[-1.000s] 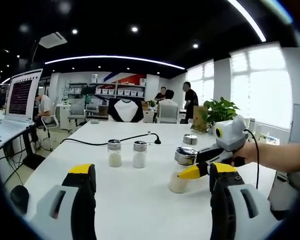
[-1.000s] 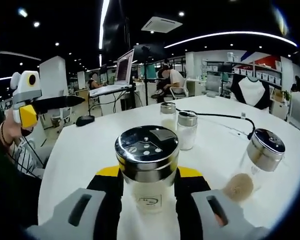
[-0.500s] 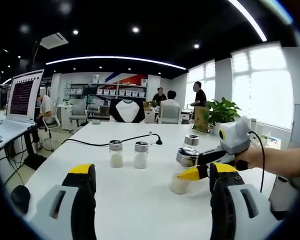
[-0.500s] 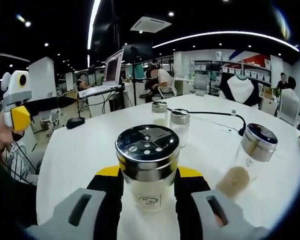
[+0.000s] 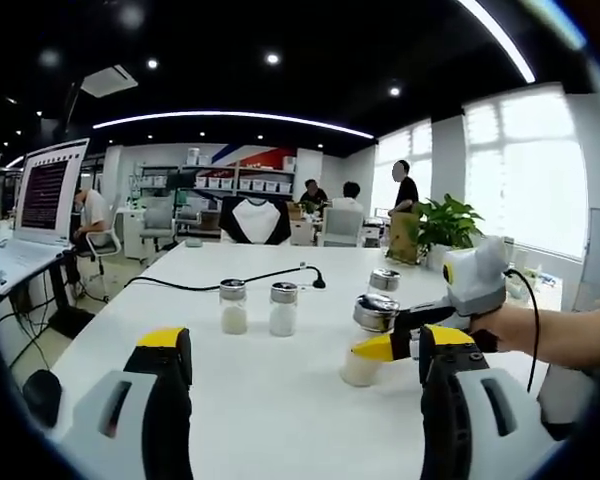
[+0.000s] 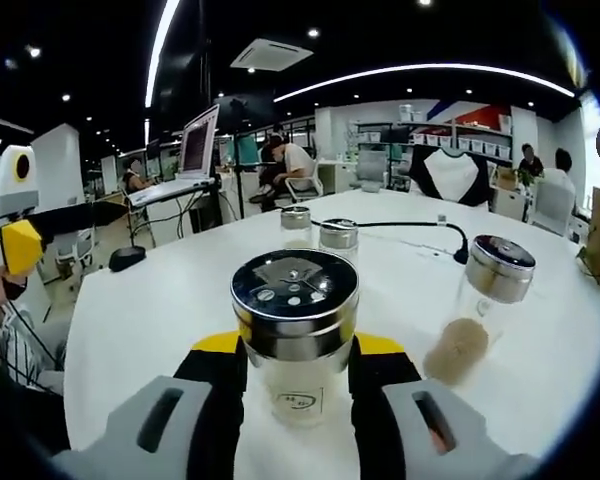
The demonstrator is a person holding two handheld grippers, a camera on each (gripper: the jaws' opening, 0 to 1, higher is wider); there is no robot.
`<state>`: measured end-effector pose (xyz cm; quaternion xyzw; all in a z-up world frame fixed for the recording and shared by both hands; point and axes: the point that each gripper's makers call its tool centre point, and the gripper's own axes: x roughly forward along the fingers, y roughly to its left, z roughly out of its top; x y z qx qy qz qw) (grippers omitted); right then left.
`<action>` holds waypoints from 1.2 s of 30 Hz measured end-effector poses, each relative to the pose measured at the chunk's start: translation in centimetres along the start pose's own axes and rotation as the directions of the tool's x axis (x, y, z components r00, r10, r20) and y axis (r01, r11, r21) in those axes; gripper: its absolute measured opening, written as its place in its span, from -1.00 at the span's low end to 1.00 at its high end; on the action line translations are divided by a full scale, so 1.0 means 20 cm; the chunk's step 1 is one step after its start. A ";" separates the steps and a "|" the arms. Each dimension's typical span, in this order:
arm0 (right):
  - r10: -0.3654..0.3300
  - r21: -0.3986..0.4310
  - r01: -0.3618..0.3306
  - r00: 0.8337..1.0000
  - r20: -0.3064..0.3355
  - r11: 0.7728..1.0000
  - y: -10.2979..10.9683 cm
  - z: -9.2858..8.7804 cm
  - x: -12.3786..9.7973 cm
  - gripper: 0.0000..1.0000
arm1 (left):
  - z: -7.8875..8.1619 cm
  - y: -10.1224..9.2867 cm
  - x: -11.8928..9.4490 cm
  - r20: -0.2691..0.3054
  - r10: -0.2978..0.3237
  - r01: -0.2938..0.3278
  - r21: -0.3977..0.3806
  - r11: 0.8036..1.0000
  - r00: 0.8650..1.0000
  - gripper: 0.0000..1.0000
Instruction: Rotate the seasoning bottle until the label or dispensing opening points toward the visible target arrow and the bottle remains upright within the marked orientation range
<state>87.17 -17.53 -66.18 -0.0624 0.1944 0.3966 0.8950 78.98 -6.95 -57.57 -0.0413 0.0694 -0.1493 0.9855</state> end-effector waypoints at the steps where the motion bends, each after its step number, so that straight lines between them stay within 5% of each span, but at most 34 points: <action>1: -0.010 0.004 0.010 1.000 0.001 1.000 0.00 0.00 0.00 -0.23 | 0.00 0.00 0.00 0.000 0.001 -0.001 0.002 1.000 1.000 0.99; 11: -0.131 0.014 0.131 0.991 0.008 0.991 -0.01 -0.01 0.01 -0.24 | 0.00 -0.06 0.03 -0.003 -0.018 0.018 0.006 1.000 1.000 0.99; 36: -0.284 0.069 0.283 0.959 0.006 0.957 -0.03 -0.02 0.00 -0.24 | 0.00 -0.03 0.02 -0.006 -0.006 0.006 -0.014 1.000 1.000 0.99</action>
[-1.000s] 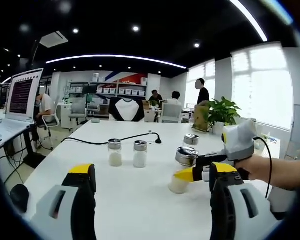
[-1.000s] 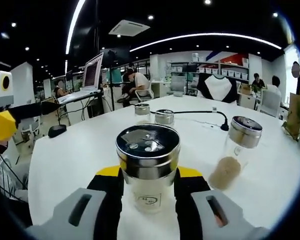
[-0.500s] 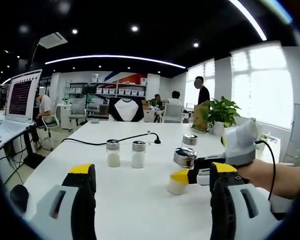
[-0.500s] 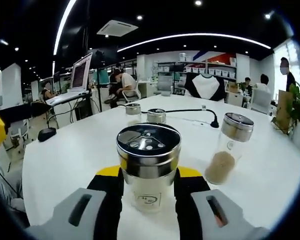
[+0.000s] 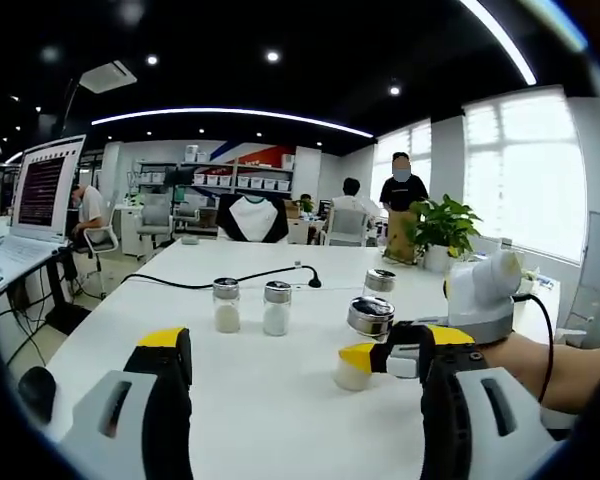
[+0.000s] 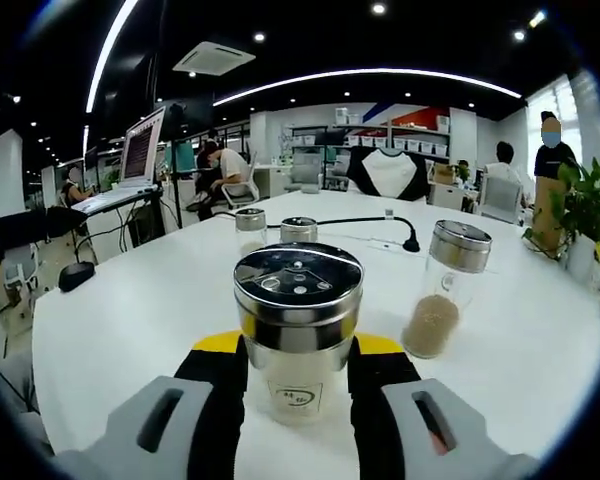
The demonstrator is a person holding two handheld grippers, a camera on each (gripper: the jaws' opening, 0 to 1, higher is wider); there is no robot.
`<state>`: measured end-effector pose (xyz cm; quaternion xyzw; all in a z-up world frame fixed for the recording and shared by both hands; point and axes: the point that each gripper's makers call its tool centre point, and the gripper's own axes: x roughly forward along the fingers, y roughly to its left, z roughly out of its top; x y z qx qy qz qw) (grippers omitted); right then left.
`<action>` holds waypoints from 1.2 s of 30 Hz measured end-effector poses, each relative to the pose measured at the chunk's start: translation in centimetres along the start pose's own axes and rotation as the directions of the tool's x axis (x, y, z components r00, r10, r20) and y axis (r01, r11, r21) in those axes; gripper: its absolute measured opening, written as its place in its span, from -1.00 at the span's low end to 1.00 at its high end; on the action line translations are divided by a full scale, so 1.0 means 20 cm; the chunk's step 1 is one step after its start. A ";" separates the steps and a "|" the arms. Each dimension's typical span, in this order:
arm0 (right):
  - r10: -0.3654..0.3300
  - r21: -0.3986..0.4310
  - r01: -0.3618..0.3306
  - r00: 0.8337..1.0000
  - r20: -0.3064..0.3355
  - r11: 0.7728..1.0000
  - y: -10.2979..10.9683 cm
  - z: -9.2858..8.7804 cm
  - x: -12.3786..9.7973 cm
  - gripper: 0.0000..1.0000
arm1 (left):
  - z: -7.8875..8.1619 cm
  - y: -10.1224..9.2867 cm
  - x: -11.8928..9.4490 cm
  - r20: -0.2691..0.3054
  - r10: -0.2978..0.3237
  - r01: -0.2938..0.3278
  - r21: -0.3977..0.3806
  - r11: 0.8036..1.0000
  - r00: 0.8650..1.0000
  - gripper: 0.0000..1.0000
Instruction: Rotate the seasoning bottle until the label or dispensing opening points toward the visible target arrow and the bottle remains upright within the marked orientation range
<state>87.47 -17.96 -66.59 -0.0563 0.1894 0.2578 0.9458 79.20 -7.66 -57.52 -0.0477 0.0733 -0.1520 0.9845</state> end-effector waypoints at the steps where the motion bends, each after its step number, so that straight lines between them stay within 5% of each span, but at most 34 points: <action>1: -0.003 0.001 0.003 1.000 -0.002 1.000 0.00 0.00 0.00 -0.24 | 0.00 0.00 0.00 -0.001 0.000 0.000 0.000 1.000 1.000 0.99; 22: -0.012 0.037 0.013 1.000 -0.029 0.999 -0.01 0.00 -0.03 -0.22 | -0.01 0.01 -0.02 0.000 -0.002 0.002 -0.013 1.000 1.000 0.99; 30: 0.014 -0.033 -0.015 1.000 -0.017 0.999 0.00 0.04 -0.02 0.15 | -0.01 0.04 -0.03 0.005 0.011 -0.011 -0.026 1.000 1.000 0.99; 33: 0.036 -0.154 -0.036 0.999 -0.003 0.987 0.00 0.06 -0.04 0.17 | 0.00 0.04 -0.03 0.006 0.011 -0.011 -0.026 1.000 1.000 0.99; 36: 0.079 -0.124 -0.080 0.997 -0.017 0.989 0.00 0.06 -0.04 0.19 | 0.00 0.03 -0.03 0.008 0.003 -0.003 -0.020 1.000 1.000 0.99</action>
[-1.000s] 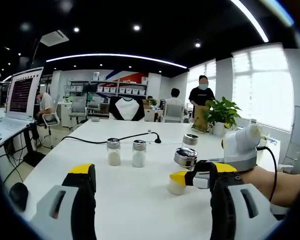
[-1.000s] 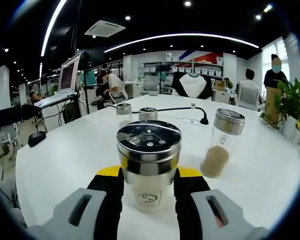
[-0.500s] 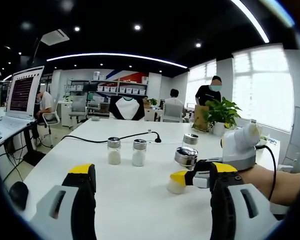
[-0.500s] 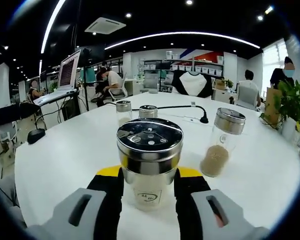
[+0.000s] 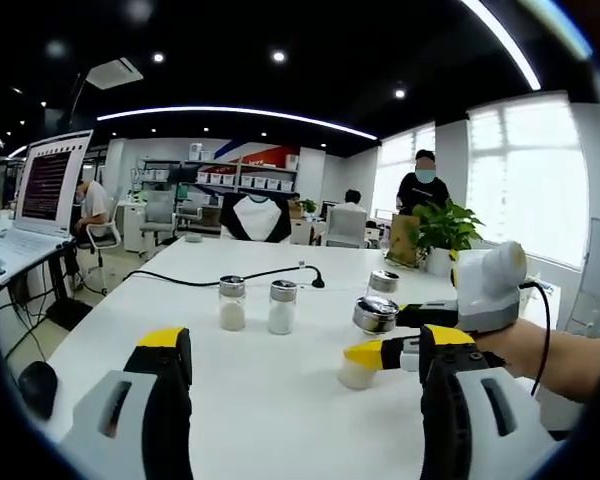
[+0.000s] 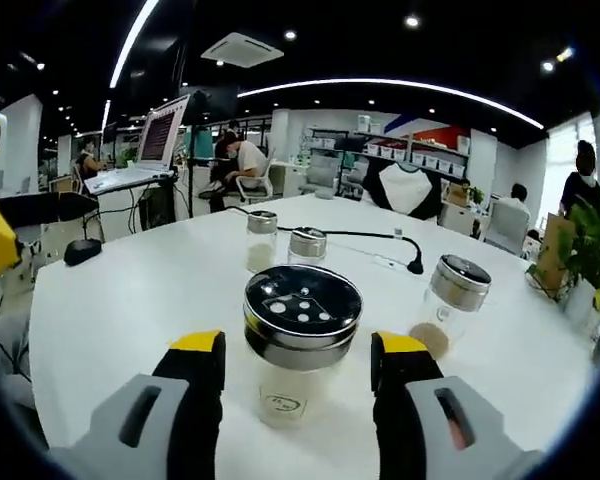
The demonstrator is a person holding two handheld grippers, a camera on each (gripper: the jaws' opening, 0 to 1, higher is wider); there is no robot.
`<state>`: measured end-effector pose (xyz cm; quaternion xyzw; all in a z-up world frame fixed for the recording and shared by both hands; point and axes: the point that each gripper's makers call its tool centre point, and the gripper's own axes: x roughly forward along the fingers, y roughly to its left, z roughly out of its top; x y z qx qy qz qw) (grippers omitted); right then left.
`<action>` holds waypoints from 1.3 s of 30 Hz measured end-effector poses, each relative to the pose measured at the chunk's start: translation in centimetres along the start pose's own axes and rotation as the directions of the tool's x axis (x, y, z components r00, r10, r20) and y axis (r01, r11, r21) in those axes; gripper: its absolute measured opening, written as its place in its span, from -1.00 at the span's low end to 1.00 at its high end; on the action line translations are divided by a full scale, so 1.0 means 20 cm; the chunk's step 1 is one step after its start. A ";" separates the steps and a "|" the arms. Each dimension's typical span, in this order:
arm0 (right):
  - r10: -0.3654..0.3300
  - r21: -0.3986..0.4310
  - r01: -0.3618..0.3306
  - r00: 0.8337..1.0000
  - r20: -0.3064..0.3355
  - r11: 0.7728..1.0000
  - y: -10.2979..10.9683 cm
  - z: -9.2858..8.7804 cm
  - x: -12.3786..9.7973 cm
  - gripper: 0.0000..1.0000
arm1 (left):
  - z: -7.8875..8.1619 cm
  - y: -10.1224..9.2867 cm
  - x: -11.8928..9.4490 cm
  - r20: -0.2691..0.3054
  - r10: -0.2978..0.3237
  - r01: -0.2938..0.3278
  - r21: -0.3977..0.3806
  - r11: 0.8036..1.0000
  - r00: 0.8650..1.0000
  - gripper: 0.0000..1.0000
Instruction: Rotate the seasoning bottle until the label or dispensing opening points toward the visible target arrow and the bottle remains upright within the marked orientation range
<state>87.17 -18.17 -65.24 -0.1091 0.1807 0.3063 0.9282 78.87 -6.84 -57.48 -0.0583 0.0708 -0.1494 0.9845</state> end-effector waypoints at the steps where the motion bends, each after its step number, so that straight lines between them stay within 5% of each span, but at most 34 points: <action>1: 0.014 0.017 -0.014 1.000 -0.001 1.000 0.01 0.00 0.00 0.20 | 0.00 0.00 0.00 0.002 0.001 -0.001 0.000 1.000 1.000 0.99; 3: 0.055 0.045 -0.055 0.998 0.006 0.997 0.00 0.01 -0.01 0.20 | 0.00 0.00 0.00 0.002 -0.002 0.002 -0.004 1.000 1.000 0.99; 9: 0.190 -0.037 -0.189 0.981 0.028 0.981 0.02 0.03 -0.05 0.24 | 0.00 -0.01 0.01 -0.002 -0.005 0.005 -0.002 1.000 1.000 0.99; 17: 0.384 -0.058 -0.381 0.922 0.055 0.923 0.00 0.04 -0.07 0.24 | 0.01 -0.02 0.00 0.001 -0.009 0.009 0.008 1.000 1.000 0.99; 22: 0.491 -0.111 -0.483 0.869 0.063 0.869 0.01 0.07 -0.07 0.23 | 0.01 -0.02 0.00 -0.003 -0.012 0.012 0.010 1.000 1.000 0.99; 28: 0.560 -0.162 -0.550 0.828 0.022 0.819 0.05 0.05 -0.06 0.22 | 0.01 -0.02 0.00 -0.003 -0.011 0.011 0.011 1.000 1.000 0.99; 39: 0.605 -0.132 -0.600 0.796 0.001 0.789 0.10 0.02 -0.02 0.10 | 0.01 -0.02 0.00 -0.005 -0.007 0.007 0.014 1.000 1.000 0.99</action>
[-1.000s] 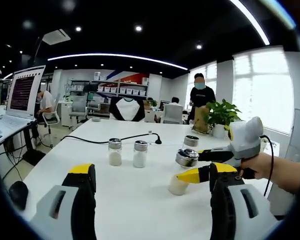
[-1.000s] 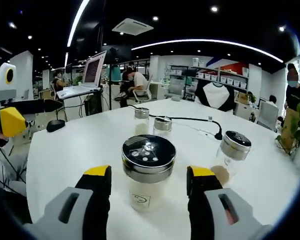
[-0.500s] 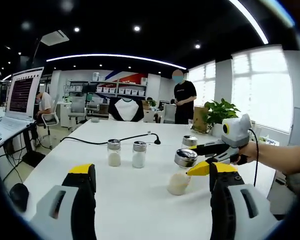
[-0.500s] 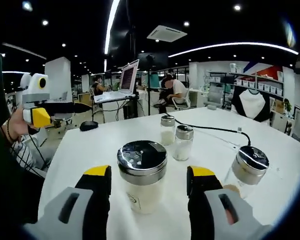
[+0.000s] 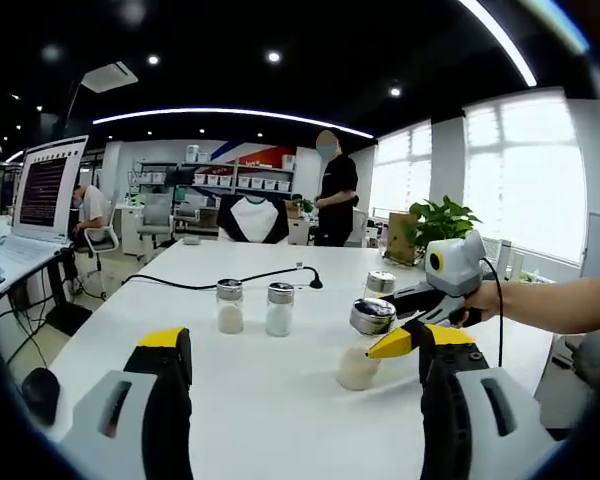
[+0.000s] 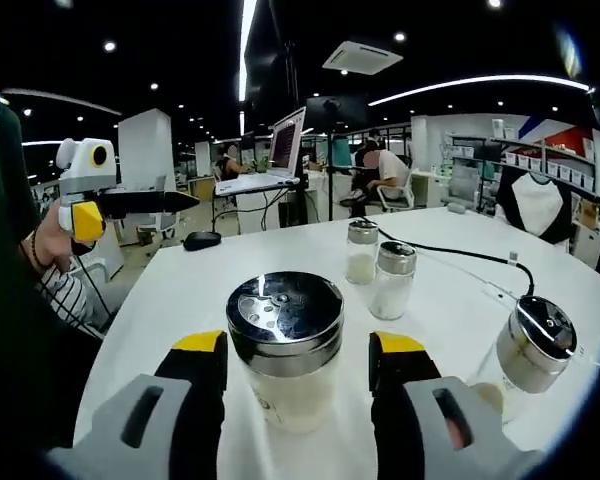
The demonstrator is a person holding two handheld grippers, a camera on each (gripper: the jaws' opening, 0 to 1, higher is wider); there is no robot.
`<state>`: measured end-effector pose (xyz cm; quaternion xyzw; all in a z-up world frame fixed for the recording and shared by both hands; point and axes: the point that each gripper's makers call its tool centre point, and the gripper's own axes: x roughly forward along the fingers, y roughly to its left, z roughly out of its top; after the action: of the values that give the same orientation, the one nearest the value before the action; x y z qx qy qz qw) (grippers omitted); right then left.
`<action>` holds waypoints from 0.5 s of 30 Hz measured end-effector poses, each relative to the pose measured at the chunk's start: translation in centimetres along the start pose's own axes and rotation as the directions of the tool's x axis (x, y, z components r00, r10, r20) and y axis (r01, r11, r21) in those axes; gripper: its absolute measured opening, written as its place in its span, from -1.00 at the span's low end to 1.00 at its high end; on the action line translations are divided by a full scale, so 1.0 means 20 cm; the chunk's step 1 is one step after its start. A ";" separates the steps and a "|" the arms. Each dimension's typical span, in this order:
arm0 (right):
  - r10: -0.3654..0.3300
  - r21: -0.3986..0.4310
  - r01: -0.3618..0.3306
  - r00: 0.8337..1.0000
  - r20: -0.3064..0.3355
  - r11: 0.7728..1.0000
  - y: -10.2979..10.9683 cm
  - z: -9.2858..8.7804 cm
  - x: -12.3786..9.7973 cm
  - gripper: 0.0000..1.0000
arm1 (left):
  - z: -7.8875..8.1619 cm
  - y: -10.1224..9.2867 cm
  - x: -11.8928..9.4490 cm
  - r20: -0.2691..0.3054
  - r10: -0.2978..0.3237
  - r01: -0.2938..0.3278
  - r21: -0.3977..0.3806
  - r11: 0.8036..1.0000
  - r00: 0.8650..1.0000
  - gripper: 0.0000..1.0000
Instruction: Rotate the seasoning bottle until the label or dispensing opening points toward the visible target arrow and the bottle remains upright within the marked orientation range
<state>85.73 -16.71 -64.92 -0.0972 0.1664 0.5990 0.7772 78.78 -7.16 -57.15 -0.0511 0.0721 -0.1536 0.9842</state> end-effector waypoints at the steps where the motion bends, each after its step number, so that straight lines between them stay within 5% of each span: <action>1: 0.001 0.002 -0.001 1.000 -0.001 1.000 0.00 0.00 0.00 0.08 | 0.00 0.00 0.00 0.000 -0.001 0.001 0.001 1.000 1.000 0.99; 8: 0.012 -0.006 -0.012 1.000 -0.010 1.000 0.01 -0.01 0.01 -0.19 | 0.00 0.00 0.00 -0.002 0.000 0.000 0.002 1.000 1.000 0.99; 15: 0.013 -0.005 -0.013 1.000 -0.012 1.000 0.00 -0.01 0.00 -0.21 | 0.00 0.00 0.00 -0.001 0.000 0.000 0.002 1.000 1.000 0.99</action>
<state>85.68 -16.77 -65.11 -0.1016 0.1701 0.6040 0.7719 78.72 -7.17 -57.13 -0.0501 0.0722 -0.1536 0.9842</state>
